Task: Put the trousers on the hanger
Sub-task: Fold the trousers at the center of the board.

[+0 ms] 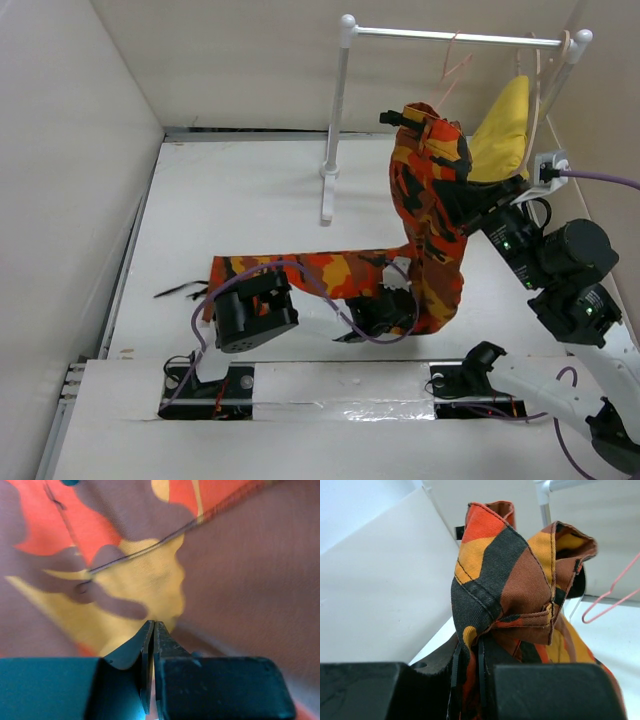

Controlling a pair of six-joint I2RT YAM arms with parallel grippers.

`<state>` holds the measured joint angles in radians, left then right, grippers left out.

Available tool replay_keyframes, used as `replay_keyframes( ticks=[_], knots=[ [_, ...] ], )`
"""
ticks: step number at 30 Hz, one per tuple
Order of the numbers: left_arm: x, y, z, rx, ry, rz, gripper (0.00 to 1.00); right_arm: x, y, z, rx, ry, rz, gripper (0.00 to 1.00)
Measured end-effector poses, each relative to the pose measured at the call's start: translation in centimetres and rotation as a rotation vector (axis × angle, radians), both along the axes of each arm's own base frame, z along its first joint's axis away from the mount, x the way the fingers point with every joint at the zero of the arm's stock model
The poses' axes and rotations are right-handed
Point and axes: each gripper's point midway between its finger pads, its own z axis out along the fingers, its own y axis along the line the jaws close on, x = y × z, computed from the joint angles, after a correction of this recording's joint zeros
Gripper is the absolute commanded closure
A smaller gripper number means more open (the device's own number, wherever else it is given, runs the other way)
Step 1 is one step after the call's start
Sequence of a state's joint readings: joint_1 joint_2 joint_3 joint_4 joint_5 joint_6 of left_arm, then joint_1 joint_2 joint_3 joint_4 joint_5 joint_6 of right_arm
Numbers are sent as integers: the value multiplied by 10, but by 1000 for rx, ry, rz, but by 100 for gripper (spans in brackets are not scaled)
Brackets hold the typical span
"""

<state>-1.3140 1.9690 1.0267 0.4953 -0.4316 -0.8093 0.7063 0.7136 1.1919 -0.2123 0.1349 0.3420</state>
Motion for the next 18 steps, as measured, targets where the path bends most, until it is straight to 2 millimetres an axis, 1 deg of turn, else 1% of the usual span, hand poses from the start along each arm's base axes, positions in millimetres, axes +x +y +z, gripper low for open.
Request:
replay_keyframes(
  ticks=[1,2,3,4,5,6,7,9,10,12,13,14,16,18],
  knots=[
    [-5,-8,4,-5,-1,-25,100,1,1,3,-1,-5,2,100],
    [-10,-12,7,-7,-4,-44,100,2,3,5,-4,-6,4,100],
    [-13,-12,10,-7,-7,-57,89,5,5,4,-9,-2,3,100],
    [-14,-8,12,-4,-10,-65,83,8,8,1,-16,6,2,100],
    [-12,1,16,0,-13,-65,78,11,10,-2,-26,14,2,100],
    [-9,14,20,3,-11,-51,69,16,14,-6,-39,26,1,100],
    [-2,30,25,5,-13,-33,67,19,17,-9,-47,34,1,100],
    [17,68,45,-13,-21,32,62,28,24,-17,-67,56,1,100],
    [28,87,59,-35,-32,71,62,33,29,-22,-78,69,1,100],
    [50,126,95,-98,-70,167,63,43,38,-32,-99,93,3,100],
    [57,141,114,-136,-94,205,63,48,42,-37,-110,106,5,100],
    [62,159,139,-189,-123,243,63,51,47,-41,-117,115,8,100],
    [64,190,180,-280,-173,294,64,58,61,-49,-132,130,20,100],
    [60,222,221,-375,-228,340,64,61,83,-56,-156,139,44,100]
  ],
)
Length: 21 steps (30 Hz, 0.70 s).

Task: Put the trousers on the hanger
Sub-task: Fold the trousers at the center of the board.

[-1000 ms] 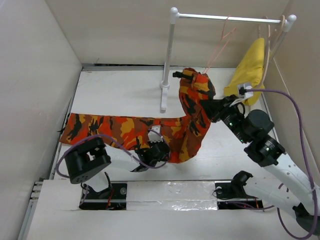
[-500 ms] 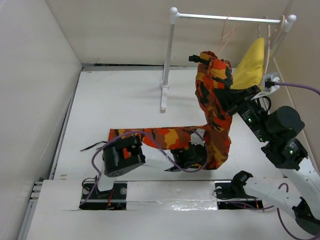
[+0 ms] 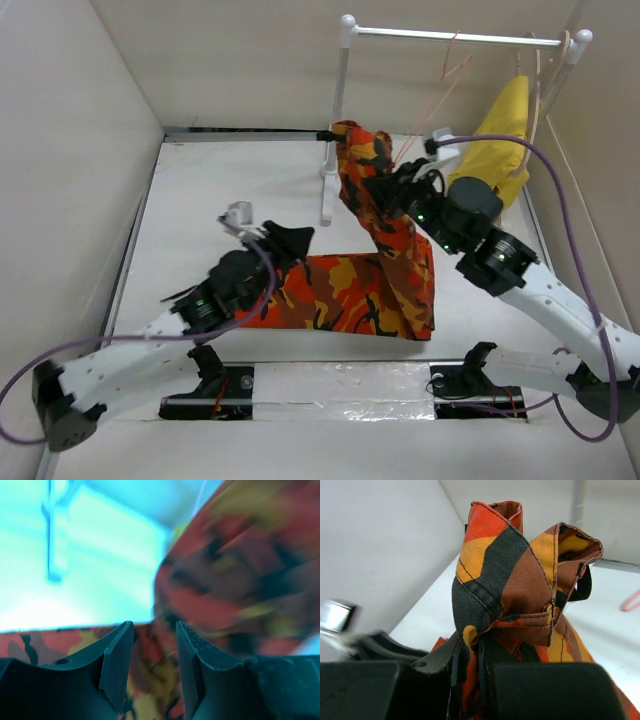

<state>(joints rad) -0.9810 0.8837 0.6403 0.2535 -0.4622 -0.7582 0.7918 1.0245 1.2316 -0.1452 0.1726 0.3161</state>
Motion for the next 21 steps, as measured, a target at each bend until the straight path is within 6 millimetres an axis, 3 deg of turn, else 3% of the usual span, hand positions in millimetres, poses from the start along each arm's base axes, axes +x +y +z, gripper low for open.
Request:
replay_keyframes(
  ticks=[2,7,10,12,16,19,20,21],
  knots=[
    [-10,35,38,-85,-66,45,64,1,27,-8,-29,11,33,100],
    [-37,111,103,-203,-183,156,64,11,102,-22,-60,13,109,100],
    [-54,145,134,-250,-229,199,64,14,153,-44,-92,24,149,100],
    [-64,165,143,-272,-249,227,64,12,192,-68,-127,33,183,100],
    [-76,192,139,-280,-250,273,64,-5,267,-142,-218,84,274,82],
    [-79,203,131,-266,-237,301,64,-33,305,-205,-285,144,356,56],
    [-79,206,128,-260,-232,311,64,-44,314,-225,-310,164,383,34],
    [-79,208,126,-254,-227,320,64,-53,320,-241,-329,184,404,28]
  ],
)
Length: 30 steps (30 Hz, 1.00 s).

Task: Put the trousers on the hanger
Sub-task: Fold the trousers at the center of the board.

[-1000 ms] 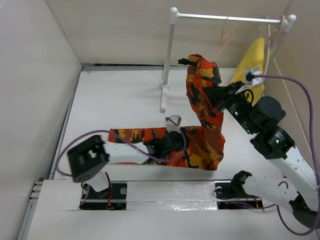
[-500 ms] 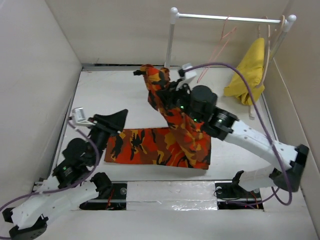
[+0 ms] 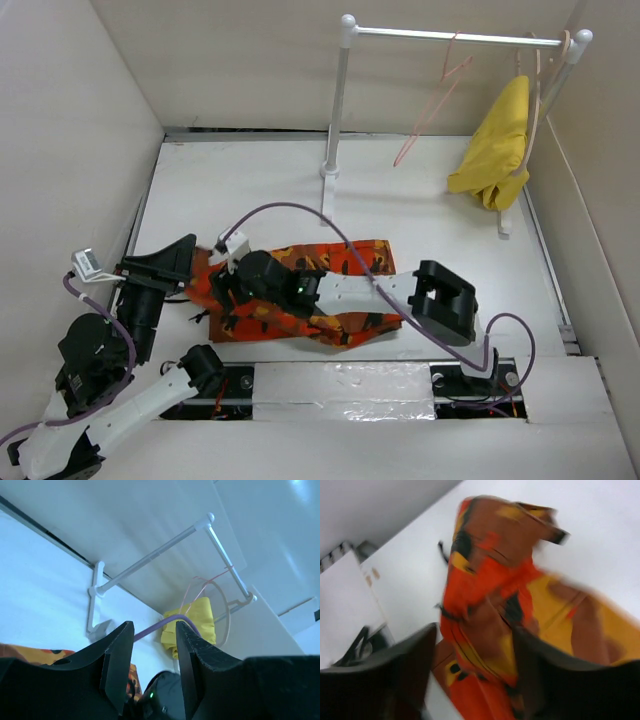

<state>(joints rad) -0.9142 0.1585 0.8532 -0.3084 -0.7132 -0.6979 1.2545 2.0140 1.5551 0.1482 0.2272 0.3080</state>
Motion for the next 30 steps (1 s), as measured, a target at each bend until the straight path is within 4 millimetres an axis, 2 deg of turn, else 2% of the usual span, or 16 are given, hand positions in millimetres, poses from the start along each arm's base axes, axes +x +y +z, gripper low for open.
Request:
replay_keyframes(
  ticks=[1,3,5,7,10,11,13,14,16,17,19,22,23,25,26,30],
  knots=[
    [0,1,-2,4,7,7,64,-11,5,-13,-22,15,25,25],
    [1,2,-6,13,19,15,64,-29,10,-22,-43,31,72,24],
    [1,3,-7,15,23,19,63,-38,9,-12,-18,29,95,24],
    [2,2,-7,15,24,19,63,-42,-8,4,6,21,98,29],
    [7,-5,-11,21,34,14,63,-41,-46,35,60,0,72,59],
    [10,-12,-15,33,44,6,63,-40,-62,45,84,-10,57,83],
    [19,-30,-27,63,70,-22,63,-36,-95,57,118,-22,17,97],
    [25,-43,-36,85,88,-43,63,-32,-112,58,128,-22,-10,100],
    [34,-65,-55,129,127,-84,63,-25,-146,46,121,-10,-68,100],
    [43,-87,-77,174,170,-123,63,-19,-164,34,103,0,-105,100],
    [53,-116,-117,237,241,-178,64,-7,-201,4,59,25,-183,100],
    [61,-148,-182,338,367,-249,66,16,-263,-44,-32,79,-326,73],
    [61,-157,-204,372,411,-273,66,24,-281,-55,-58,94,-374,54],
    [56,-169,-239,429,482,-311,66,41,-314,-69,-96,113,-472,42],
    [51,-175,-252,449,503,-333,67,47,-326,-72,-103,118,-509,38],
    [34,-186,-279,445,541,-393,67,63,-357,-81,-111,137,-593,37]
  ],
)
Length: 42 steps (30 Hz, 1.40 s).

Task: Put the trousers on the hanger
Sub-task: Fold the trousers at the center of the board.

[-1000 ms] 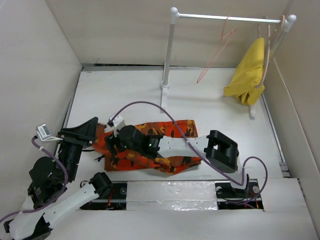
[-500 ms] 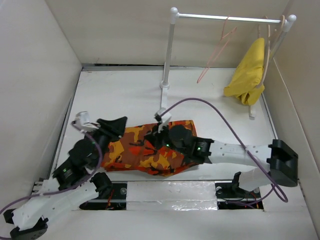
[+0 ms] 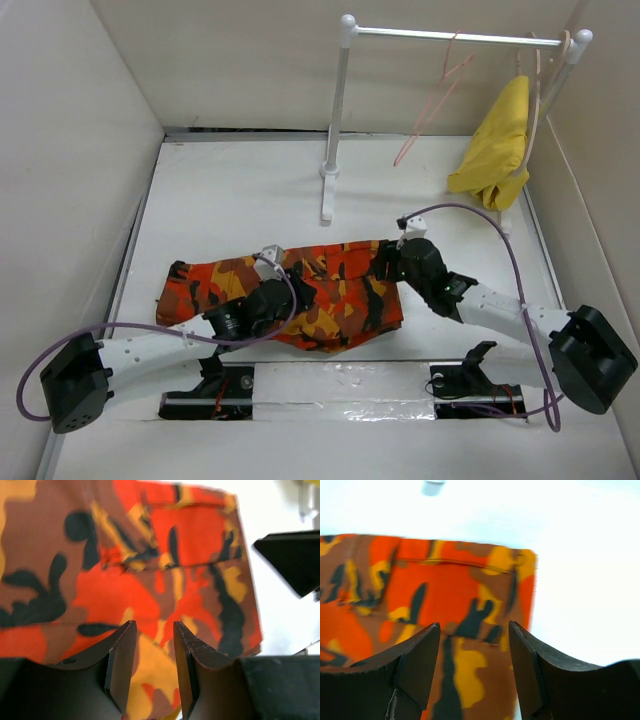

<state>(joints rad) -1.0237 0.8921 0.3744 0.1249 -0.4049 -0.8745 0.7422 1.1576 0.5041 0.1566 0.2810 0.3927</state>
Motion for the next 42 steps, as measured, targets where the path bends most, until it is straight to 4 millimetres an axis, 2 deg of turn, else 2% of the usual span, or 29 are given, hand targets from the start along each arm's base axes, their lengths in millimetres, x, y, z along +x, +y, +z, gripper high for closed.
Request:
replay_keyframes(
  ticks=[3,7,10,11,13,14,16,19,23,28,30,31,33,35,36,40,42],
  knots=[
    [-10,7,-23,-23,52,15,67,7,-14,-13,-8,27,-42,36],
    [-27,28,-54,-76,112,52,67,10,-26,-44,-27,97,-59,35],
    [-33,36,-61,-131,125,74,66,15,-31,-65,-27,153,-63,38],
    [-33,37,-61,-142,127,81,66,17,-31,-69,-19,164,-58,51],
    [-31,37,-58,-167,125,97,66,22,-27,-72,17,167,-43,69],
    [-29,37,-57,-174,126,104,66,26,-26,-71,37,162,-40,86],
    [-23,40,-59,-171,130,127,66,35,-24,-64,89,141,-43,94],
    [-5,52,-67,-143,129,188,66,50,-28,-54,169,114,-59,99],
    [32,73,-74,-124,137,288,68,64,-40,-47,242,102,-84,100],
    [79,76,-58,-89,83,321,68,77,-62,-39,279,79,-134,100],
    [95,69,-47,-75,51,306,68,82,-75,-36,283,67,-170,93],
    [102,65,-39,-74,28,293,68,84,-80,-34,285,61,-184,83],
    [113,56,-25,-86,-5,268,68,86,-89,-31,287,51,-203,72],
    [118,48,-13,-94,-37,240,68,87,-94,-26,291,41,-215,56],
    [117,44,-10,-93,-49,223,68,88,-95,-23,294,33,-215,55],
    [102,38,-3,-92,-66,162,74,82,-96,-2,288,-5,-191,55],
    [91,43,2,-103,-84,150,78,75,-93,13,279,-39,-170,63]
  ],
)
